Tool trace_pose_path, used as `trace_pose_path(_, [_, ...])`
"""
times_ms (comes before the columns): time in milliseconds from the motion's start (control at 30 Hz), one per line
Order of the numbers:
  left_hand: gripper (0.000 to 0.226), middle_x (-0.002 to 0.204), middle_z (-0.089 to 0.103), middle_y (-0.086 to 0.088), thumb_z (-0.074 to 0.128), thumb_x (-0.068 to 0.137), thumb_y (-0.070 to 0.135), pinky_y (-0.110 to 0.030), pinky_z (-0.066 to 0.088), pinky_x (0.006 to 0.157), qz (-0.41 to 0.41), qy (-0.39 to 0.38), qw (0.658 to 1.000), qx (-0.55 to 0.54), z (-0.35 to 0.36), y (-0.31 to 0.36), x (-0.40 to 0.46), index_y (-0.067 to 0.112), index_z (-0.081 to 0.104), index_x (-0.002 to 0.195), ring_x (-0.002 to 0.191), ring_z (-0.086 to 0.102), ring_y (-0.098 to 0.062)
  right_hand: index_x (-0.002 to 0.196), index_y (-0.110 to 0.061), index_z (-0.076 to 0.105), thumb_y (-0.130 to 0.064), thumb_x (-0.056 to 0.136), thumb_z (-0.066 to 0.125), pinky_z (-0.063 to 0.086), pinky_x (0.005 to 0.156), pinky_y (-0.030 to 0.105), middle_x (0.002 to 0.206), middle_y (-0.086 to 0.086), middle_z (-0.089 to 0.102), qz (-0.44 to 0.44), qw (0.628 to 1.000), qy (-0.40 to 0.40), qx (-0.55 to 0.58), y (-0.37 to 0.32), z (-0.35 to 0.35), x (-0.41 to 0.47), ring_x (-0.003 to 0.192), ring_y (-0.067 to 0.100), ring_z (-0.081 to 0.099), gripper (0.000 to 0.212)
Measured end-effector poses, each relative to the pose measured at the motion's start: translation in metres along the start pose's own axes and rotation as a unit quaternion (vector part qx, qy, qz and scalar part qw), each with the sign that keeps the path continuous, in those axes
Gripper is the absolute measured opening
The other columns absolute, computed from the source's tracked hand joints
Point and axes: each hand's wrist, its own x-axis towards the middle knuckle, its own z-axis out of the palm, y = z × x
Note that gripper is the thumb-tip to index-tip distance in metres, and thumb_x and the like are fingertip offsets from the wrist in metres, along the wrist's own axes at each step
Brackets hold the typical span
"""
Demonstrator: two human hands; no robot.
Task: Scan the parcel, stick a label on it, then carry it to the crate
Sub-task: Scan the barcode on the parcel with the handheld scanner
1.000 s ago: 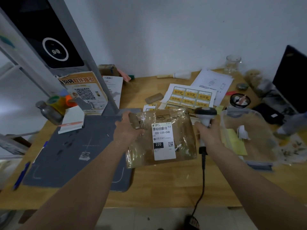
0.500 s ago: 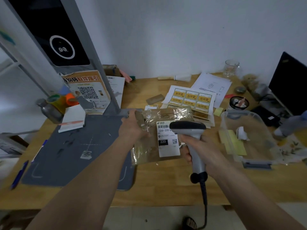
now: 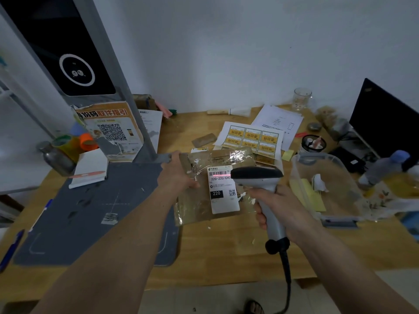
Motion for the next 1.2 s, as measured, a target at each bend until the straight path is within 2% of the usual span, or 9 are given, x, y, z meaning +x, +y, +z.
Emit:
trace_pose_path(300, [0.121, 0.138, 0.038, -0.018, 0.091, 0.052, 0.028, -0.043, 0.044, 0.092, 0.002, -0.001, 1.000, 0.002, 0.001, 0.000, 0.005, 0.030, 0.015, 0.146, 0.118, 0.051, -0.036, 0.066, -0.005, 0.055, -0.016, 0.084, 0.062, 0.040, 0.042, 0.028, 0.052, 0.008, 0.051, -0.018, 1.000, 0.008, -0.012, -0.005, -0.006, -0.002, 0.041, 0.022, 0.046, 0.022])
trace_pose_path(467, [0.119, 0.140, 0.031, -0.018, 0.092, 0.050, 0.026, -0.044, 0.044, 0.094, 0.006, -0.009, 1.000, 0.002, 0.000, 0.001, 0.005, 0.027, 0.019, 0.144, 0.119, 0.048, -0.038, 0.064, -0.007, 0.056, -0.017, 0.085, 0.063, 0.041, 0.042, 0.026, 0.049, 0.005, 0.051, -0.056, 0.995, 0.079, -0.022, -0.001, -0.013, 0.006, 0.038, 0.018, 0.046, 0.025])
trace_pose_path(567, [0.109, 0.140, 0.020, -0.017, 0.092, 0.050, 0.028, -0.048, 0.049, 0.092, 0.022, -0.005, 0.999, 0.037, 0.000, 0.003, 0.003, 0.020, 0.026, 0.137, 0.115, 0.050, -0.041, 0.083, -0.008, 0.055, -0.016, 0.084, 0.062, 0.045, 0.055, 0.032, 0.061, 0.004, 0.053, -0.056, 0.993, 0.096, -0.047, 0.006, -0.023, 0.019, 0.054, 0.018, 0.052, 0.011])
trace_pose_path(667, [0.103, 0.141, 0.023, -0.016, 0.089, 0.055, 0.028, -0.047, 0.052, 0.089, 0.017, -0.041, 0.996, 0.075, 0.002, -0.002, 0.002, 0.021, 0.029, 0.137, 0.113, 0.053, -0.037, 0.101, -0.013, 0.045, -0.019, 0.086, 0.057, 0.043, 0.070, 0.038, 0.078, 0.002, 0.051, 0.011, 0.992, 0.119, -0.049, 0.020, -0.034, 0.040, 0.074, 0.021, 0.051, 0.021])
trace_pose_path(800, [0.095, 0.136, 0.027, -0.017, 0.087, 0.059, 0.030, -0.046, 0.054, 0.087, -0.034, -0.081, 0.994, 0.069, 0.007, -0.013, 0.005, 0.019, 0.032, 0.135, 0.114, 0.048, -0.036, 0.088, -0.012, 0.048, -0.010, 0.088, 0.056, 0.039, 0.060, 0.032, 0.076, 0.005, 0.049, 0.054, 0.984, 0.156, -0.063, 0.038, -0.049, 0.067, 0.069, 0.020, 0.049, 0.008])
trace_pose_path(933, [0.092, 0.145, 0.024, -0.016, 0.081, 0.067, 0.039, -0.045, 0.042, 0.100, -0.071, -0.100, 0.969, 0.215, 0.008, -0.008, 0.009, 0.013, 0.030, 0.139, 0.134, 0.024, -0.038, 0.117, -0.005, 0.047, -0.015, 0.087, 0.061, 0.048, 0.073, 0.042, 0.086, 0.010, 0.052, 0.079, 0.979, 0.179, -0.056, 0.048, -0.059, 0.087, 0.083, 0.029, 0.055, 0.034])
trace_pose_path(1000, [0.087, 0.149, 0.019, -0.012, 0.080, 0.066, 0.040, -0.048, 0.035, 0.104, -0.029, -0.070, 0.971, 0.228, 0.015, 0.003, 0.011, 0.018, 0.036, 0.138, 0.139, 0.016, -0.036, 0.119, -0.003, 0.049, -0.014, 0.087, 0.061, 0.043, 0.071, 0.038, 0.087, 0.008, 0.053, 0.091, 0.976, 0.187, -0.063, 0.051, -0.064, 0.097, 0.081, 0.026, 0.053, 0.036])
trace_pose_path(1067, [0.089, 0.148, 0.025, -0.008, 0.081, 0.060, 0.046, -0.051, 0.030, 0.106, 0.078, -0.037, 0.980, 0.181, 0.030, 0.018, 0.009, 0.025, 0.039, 0.136, 0.140, 0.017, -0.031, 0.119, 0.001, 0.050, -0.014, 0.087, 0.061, 0.039, 0.073, 0.038, 0.095, 0.012, 0.056, 0.112, 0.973, 0.183, -0.079, 0.054, -0.068, 0.107, 0.088, 0.029, 0.053, 0.037])
trace_pose_path(1200, [0.105, 0.160, 0.006, 0.001, 0.078, 0.061, 0.056, -0.050, 0.016, 0.114, 0.195, -0.090, 0.970, 0.113, 0.073, 0.060, 0.000, 0.028, 0.024, 0.147, 0.146, 0.004, -0.025, 0.124, 0.006, 0.046, -0.015, 0.089, 0.060, 0.046, 0.087, 0.047, 0.117, 0.021, 0.055, 0.173, 0.963, 0.159, -0.129, 0.060, -0.076, 0.125, 0.109, 0.038, 0.053, 0.043])
